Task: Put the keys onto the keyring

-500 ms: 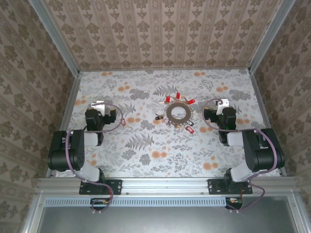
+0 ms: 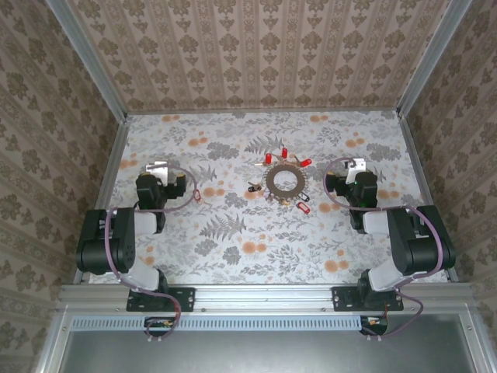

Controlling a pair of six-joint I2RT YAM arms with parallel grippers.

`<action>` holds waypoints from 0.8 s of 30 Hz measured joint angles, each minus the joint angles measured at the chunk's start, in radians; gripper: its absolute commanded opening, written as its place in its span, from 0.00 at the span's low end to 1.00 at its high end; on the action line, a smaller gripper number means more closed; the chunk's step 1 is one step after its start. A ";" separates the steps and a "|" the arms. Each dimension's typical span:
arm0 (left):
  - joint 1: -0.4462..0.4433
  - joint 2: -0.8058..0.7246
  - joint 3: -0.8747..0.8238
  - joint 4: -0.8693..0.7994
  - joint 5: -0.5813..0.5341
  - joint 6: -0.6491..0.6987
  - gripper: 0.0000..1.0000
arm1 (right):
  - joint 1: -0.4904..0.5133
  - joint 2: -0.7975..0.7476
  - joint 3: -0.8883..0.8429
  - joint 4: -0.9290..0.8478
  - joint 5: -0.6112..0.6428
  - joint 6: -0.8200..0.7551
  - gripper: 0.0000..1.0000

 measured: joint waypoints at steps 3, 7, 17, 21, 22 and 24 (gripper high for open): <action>0.000 0.000 0.000 0.000 0.000 0.000 1.00 | 0.000 0.000 0.000 0.000 0.000 0.000 1.00; 0.000 0.000 0.000 0.000 0.000 0.000 1.00 | 0.000 0.000 0.000 0.000 0.000 0.000 1.00; -0.025 -0.186 0.080 -0.309 -0.077 -0.016 1.00 | -0.002 -0.182 0.087 -0.316 0.168 0.099 1.00; -0.042 -0.358 0.264 -0.568 -0.113 -0.036 1.00 | -0.008 -0.340 0.341 -0.633 0.303 0.245 1.00; -0.041 -0.386 0.303 -0.623 -0.118 -0.047 1.00 | -0.010 -0.360 0.396 -0.700 0.321 0.285 1.00; -0.041 -0.446 0.386 -0.758 -0.125 -0.080 1.00 | -0.015 -0.396 0.488 -0.824 0.326 0.370 0.99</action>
